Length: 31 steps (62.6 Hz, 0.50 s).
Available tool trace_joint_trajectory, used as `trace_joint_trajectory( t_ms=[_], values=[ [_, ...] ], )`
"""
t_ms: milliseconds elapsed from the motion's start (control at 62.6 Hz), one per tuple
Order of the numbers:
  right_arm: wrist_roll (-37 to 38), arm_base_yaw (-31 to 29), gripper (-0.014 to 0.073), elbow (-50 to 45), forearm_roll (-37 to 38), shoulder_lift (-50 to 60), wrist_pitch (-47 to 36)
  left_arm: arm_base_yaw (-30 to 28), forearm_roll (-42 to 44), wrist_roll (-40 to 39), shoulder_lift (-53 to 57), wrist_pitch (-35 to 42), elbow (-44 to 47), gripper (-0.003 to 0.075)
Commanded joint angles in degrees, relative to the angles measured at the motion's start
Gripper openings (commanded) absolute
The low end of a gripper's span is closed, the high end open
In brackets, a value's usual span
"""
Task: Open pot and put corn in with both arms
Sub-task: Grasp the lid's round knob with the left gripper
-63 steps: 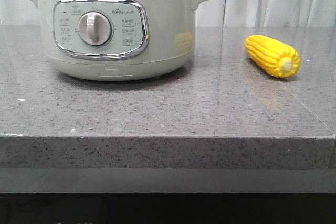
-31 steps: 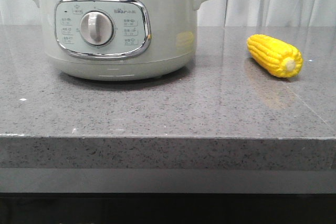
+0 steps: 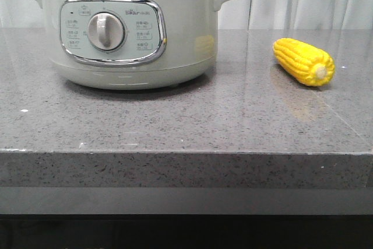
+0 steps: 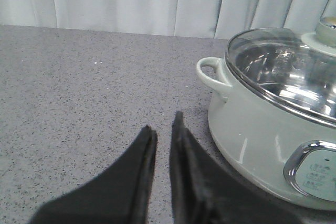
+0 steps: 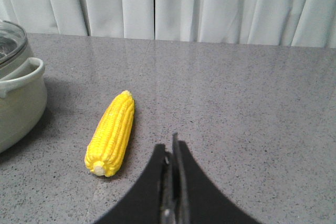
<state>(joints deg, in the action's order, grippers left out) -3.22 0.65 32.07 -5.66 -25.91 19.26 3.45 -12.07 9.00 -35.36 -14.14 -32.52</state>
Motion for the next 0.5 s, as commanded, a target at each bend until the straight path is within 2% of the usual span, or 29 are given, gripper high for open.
trace_joint_trajectory(
  t_ms=[0, 32, 96, 176, 255, 479],
  values=[
    [-0.06, -0.26, 0.0089, 2.08, -0.07, -0.57, -3.98, 0.02, -0.65, -0.43, -0.27, 4.16, -2.28, 0.0380],
    [-0.06, -0.26, 0.0191, 2.08, -0.07, -0.57, -3.67, 0.02, -0.65, -0.43, -0.27, 4.16, -2.28, 0.0492],
    [-0.06, -0.26, 0.0374, 2.08, -0.07, -0.57, -3.04, 0.02, -0.65, -0.43, -0.27, 4.57, -2.28, 0.0617],
    [-0.06, -0.26, 0.0523, 2.08, -0.07, -0.57, -2.98, 0.13, -2.37, -0.43, -0.27, 4.43, -2.28, 0.0662],
    [-0.06, -0.26, 0.0576, 2.08, -0.07, -0.57, -2.98, 0.58, -2.37, -0.15, -1.14, 1.14, -3.72, 0.0661],
    [-0.06, -0.26, 0.0577, 2.08, -0.07, -0.57, -2.61, 6.34, -2.25, -0.01, -15.03, -17.11, -20.03, 0.0661]
  ],
)
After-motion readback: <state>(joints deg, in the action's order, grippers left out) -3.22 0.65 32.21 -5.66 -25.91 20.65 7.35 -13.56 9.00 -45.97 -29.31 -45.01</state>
